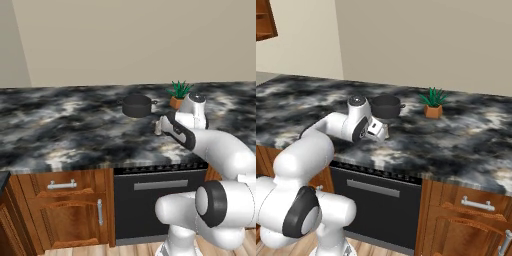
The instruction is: Pick the candle and candle from the dining table and place them in the open cabinet. Close the cabinet after placing the objects.
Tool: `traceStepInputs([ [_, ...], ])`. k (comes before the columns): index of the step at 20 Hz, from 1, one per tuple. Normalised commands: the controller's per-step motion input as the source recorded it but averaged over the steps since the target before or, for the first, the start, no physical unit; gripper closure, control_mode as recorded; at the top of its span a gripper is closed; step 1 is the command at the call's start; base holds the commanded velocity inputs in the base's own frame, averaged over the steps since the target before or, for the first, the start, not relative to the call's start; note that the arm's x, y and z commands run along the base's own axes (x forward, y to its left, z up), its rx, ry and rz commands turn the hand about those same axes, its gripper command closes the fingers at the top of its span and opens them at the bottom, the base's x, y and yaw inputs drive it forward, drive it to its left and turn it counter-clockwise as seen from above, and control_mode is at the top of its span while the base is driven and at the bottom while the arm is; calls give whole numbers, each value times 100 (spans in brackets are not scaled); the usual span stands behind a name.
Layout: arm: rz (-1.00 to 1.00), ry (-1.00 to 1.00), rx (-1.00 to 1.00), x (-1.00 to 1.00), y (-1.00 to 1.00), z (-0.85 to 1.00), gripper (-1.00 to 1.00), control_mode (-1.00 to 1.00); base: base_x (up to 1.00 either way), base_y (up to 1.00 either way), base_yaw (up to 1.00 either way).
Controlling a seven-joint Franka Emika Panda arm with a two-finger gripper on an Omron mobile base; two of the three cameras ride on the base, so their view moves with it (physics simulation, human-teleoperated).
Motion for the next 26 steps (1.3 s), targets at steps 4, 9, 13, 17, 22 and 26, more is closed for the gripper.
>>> traceStepInputs([
  [4,0,-12,-5,0,0,-18,-100,-100,0,0,0],
  [9,1,-14,-10,0,0,-19,-100,-100,0,0,0],
  [13,3,-14,-9,10,0,-19,-100,-100,0,0,0],
  [17,5,-7,-1,27,0,-2,-100,-100,0,0,0],
  [22,7,0,2,43,-4,0,-100,-100,0,0,0],
  [26,3,1,5,59,-2,3,-100,-100,0,0,0],
])
